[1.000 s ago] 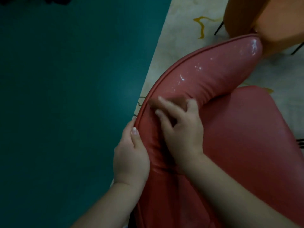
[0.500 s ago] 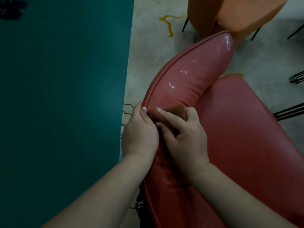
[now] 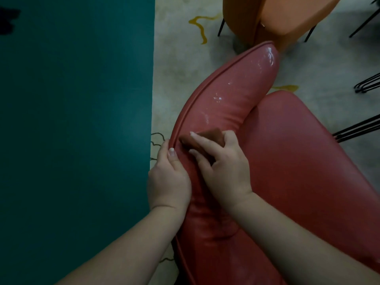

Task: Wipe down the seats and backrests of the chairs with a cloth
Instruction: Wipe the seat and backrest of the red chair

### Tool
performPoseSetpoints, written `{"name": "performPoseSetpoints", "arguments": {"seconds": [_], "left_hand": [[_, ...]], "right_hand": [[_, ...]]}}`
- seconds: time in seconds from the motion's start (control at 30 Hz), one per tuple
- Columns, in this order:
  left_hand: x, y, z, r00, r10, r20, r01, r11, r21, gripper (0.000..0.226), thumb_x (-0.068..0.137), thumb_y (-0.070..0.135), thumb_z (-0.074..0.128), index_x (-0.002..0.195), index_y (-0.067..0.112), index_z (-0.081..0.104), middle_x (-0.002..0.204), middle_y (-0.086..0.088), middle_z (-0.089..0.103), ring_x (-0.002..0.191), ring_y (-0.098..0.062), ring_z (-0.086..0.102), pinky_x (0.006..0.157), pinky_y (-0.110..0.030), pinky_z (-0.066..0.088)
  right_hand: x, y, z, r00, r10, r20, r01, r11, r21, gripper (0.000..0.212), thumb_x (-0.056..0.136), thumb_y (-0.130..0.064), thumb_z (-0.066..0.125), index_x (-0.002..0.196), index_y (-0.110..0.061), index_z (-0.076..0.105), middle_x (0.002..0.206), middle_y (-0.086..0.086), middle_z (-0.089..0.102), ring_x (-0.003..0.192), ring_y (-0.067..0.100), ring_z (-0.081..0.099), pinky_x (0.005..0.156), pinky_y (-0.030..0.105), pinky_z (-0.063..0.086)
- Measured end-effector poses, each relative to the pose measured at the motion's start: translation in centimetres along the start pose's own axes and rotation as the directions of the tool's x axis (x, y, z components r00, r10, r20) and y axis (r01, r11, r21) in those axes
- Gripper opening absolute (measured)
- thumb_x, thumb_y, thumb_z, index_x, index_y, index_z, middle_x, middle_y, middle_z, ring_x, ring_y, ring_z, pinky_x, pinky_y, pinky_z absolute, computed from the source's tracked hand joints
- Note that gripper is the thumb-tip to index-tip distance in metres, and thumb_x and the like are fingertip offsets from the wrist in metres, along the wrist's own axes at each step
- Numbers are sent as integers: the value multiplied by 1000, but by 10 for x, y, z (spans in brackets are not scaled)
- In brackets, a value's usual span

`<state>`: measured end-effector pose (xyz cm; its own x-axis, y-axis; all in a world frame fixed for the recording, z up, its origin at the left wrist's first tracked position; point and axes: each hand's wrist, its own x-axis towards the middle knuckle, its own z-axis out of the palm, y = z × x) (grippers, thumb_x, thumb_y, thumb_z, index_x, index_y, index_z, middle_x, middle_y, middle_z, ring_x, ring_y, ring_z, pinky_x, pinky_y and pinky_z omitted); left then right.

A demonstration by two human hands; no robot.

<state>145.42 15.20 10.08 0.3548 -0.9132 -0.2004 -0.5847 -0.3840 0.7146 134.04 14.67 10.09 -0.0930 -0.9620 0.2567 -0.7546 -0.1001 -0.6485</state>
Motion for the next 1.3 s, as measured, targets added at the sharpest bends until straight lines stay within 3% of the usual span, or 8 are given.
{"name": "performPoseSetpoints", "arguments": {"seconds": [0.27, 0.47, 0.57, 0.73, 0.87, 0.97, 1.1, 1.3], "left_hand": [[0, 3, 1, 1000, -10, -25, 11, 998, 57, 40, 102, 31, 33, 138, 25, 49, 126, -9, 63, 113, -32, 57, 85, -26, 39], [1, 3, -1, 1000, -10, -28, 12, 996, 87, 42, 101, 34, 32, 137, 25, 50, 124, -13, 64, 110, -36, 58, 89, -35, 44], [1, 5, 0, 999, 4, -50, 0, 996, 85, 41, 101, 32, 32, 137, 25, 51, 124, -11, 64, 110, -35, 58, 89, -34, 43], [0, 7, 0, 999, -15, -30, 18, 995, 96, 41, 101, 33, 31, 138, 27, 49, 125, -11, 63, 110, -35, 58, 88, -35, 43], [4, 7, -4, 997, -51, 63, 47, 996, 71, 42, 102, 35, 28, 139, 29, 46, 130, -7, 60, 116, -31, 55, 91, -32, 40], [21, 9, -7, 986, -55, 156, 45, 997, 70, 43, 102, 35, 27, 139, 28, 46, 135, -4, 56, 121, -28, 52, 94, -30, 36], [63, 32, 4, 961, 80, 264, -117, 985, 126, 45, 103, 34, 26, 144, 21, 40, 141, -7, 51, 127, -28, 47, 101, -31, 34], [139, 81, 43, 869, 199, 452, -276, 955, 111, 45, 103, 36, 27, 145, 23, 39, 140, -10, 51, 128, -28, 46, 102, -29, 33]], "right_hand": [[94, 26, 14, 984, 174, -46, -176, 983, -47, 31, 89, -44, 62, 119, -43, 66, 111, 7, 49, 99, 27, 54, 85, 37, 49], [24, 16, -1, 999, -33, 38, 31, 998, 49, 35, 85, -42, 63, 119, -36, 68, 99, 8, 52, 80, 24, 58, 63, 34, 54], [65, 36, -4, 994, -91, 64, 95, 994, -53, 31, 86, -38, 68, 117, -34, 70, 100, 14, 53, 85, 31, 57, 69, 40, 53], [78, 36, 7, 989, 147, -6, -146, 989, 5, 34, 88, -42, 64, 122, -41, 65, 108, 6, 48, 95, 26, 57, 81, 35, 51], [37, 25, 3, 997, 71, -16, -69, 995, 77, 35, 85, -42, 66, 120, -40, 66, 100, 3, 49, 83, 22, 58, 69, 30, 53], [71, 44, 2, 994, 101, -39, -99, 994, 37, 32, 86, -43, 66, 117, -39, 69, 104, 6, 51, 90, 23, 59, 76, 35, 53], [101, 48, 12, 933, 316, -172, -300, 947, 113, 32, 87, -41, 66, 118, -41, 66, 110, 4, 51, 103, 20, 57, 89, 30, 48], [56, 35, 19, 933, 266, -243, -244, 962, 119, 34, 84, -45, 61, 116, -38, 69, 99, -3, 51, 86, 6, 55, 76, 19, 49]]}}
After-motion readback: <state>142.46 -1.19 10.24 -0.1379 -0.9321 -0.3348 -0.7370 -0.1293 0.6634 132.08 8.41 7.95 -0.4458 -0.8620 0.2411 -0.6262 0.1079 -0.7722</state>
